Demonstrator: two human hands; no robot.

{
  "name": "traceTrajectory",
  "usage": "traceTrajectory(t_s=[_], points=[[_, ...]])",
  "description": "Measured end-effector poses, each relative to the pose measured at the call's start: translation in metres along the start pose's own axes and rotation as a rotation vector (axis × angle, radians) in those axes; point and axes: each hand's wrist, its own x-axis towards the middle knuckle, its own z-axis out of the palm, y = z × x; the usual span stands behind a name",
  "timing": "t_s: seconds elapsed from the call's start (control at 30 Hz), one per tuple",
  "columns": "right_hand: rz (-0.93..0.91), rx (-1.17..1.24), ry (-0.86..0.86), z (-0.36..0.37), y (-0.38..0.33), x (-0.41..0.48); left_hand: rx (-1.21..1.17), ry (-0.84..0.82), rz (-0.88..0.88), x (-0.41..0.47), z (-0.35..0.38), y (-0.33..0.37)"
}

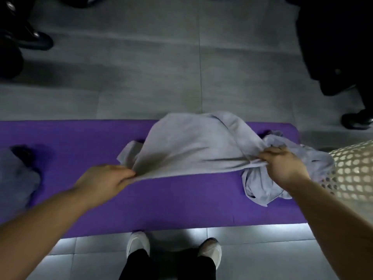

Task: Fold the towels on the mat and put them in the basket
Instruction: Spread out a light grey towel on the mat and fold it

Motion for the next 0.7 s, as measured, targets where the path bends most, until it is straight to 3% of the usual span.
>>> traceTrajectory(t_s=[0.1, 0.23, 0.3, 0.33, 0.4, 0.43, 0.53, 0.7], points=[[-0.066, 0.025, 0.079, 0.121, 0.014, 0.019, 0.107, -0.091, 0.12, 0.008, 0.118, -0.004], [-0.063, -0.038, -0.082, 0.276, 0.005, 0.047, 0.15, -0.336, 0.155, 0.031, 0.259, 0.0], [-0.088, 0.06, -0.148, 0.335, -0.004, 0.056, 0.18, -0.349, 0.324, 0.044, 0.321, -0.014], [-0.124, 0.085, -0.128, 0.362, -0.007, 0.062, 0.15, -0.458, 0.323, 0.053, 0.341, -0.017], [-0.001, 0.206, -0.203, 0.404, -0.007, 0.083, 0.106, -0.351, 0.289, 0.073, 0.382, -0.033], [0.078, 0.333, -0.21, 0.419, -0.005, 0.098, 0.062, -0.218, 0.3, 0.086, 0.402, -0.043], [0.315, 0.66, 0.127, 0.441, 0.012, 0.146, -0.042, 0.014, 0.269, 0.145, 0.439, -0.071], [0.483, 0.615, -0.001, 0.436, 0.015, 0.17, 0.037, 0.128, -0.167, 0.196, 0.411, -0.109]])
